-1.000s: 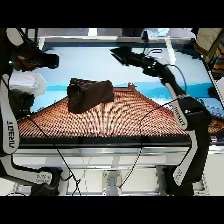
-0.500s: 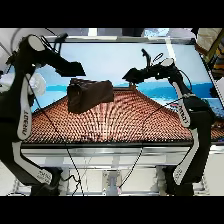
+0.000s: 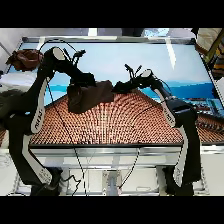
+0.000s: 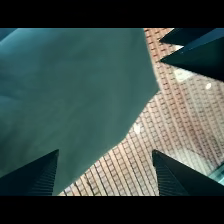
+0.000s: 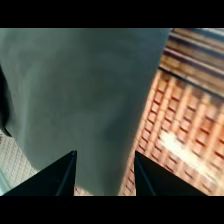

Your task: Fold the shirts.

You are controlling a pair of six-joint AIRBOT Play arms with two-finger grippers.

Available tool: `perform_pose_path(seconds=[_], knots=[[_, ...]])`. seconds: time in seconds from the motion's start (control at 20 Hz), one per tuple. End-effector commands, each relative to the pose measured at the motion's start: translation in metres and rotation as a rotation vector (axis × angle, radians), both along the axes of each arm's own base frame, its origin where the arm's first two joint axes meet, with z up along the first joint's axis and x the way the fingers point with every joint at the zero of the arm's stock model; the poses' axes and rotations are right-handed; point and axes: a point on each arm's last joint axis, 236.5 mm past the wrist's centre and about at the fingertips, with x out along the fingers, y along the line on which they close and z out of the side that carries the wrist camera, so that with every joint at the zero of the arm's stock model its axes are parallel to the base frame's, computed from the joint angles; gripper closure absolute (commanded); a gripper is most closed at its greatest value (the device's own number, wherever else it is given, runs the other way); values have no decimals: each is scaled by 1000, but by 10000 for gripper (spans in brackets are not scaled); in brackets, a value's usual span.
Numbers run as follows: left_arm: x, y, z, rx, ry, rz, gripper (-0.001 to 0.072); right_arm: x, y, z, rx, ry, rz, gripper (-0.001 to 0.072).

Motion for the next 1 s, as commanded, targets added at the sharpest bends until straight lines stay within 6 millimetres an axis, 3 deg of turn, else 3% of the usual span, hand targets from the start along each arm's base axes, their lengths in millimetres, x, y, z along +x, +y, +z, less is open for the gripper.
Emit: perform_pose_path(seconds=[0.0, 0.35, 0.4, 0.5, 0.6, 0.7, 0.85, 0.95], knots=[[2, 7, -10, 47, -1, 4, 60, 1, 25, -10, 52, 22, -36, 279], [3, 7, -10, 47, -3, 4, 65, 14, 50, -1, 129, -15, -96, 287], [3, 7, -10, 47, -3, 4, 65, 15, 52, -2, 125, -24, -99, 350], [3, 7, -10, 48, -3, 4, 65, 17, 56, -2, 115, -82, -75, 602], [3, 8, -10, 51, -5, 5, 66, 16, 59, -1, 113, -113, -54, 691], [6, 8, -10, 51, -17, 11, 66, 16, 58, 1, 108, -143, -31, 690], [10, 8, -10, 48, -28, 18, 66, 23, 35, 13, 23, -220, 0, 690], [10, 8, -10, 49, -29, 17, 66, 37, 2, 31, -82, -306, 2, 691]])
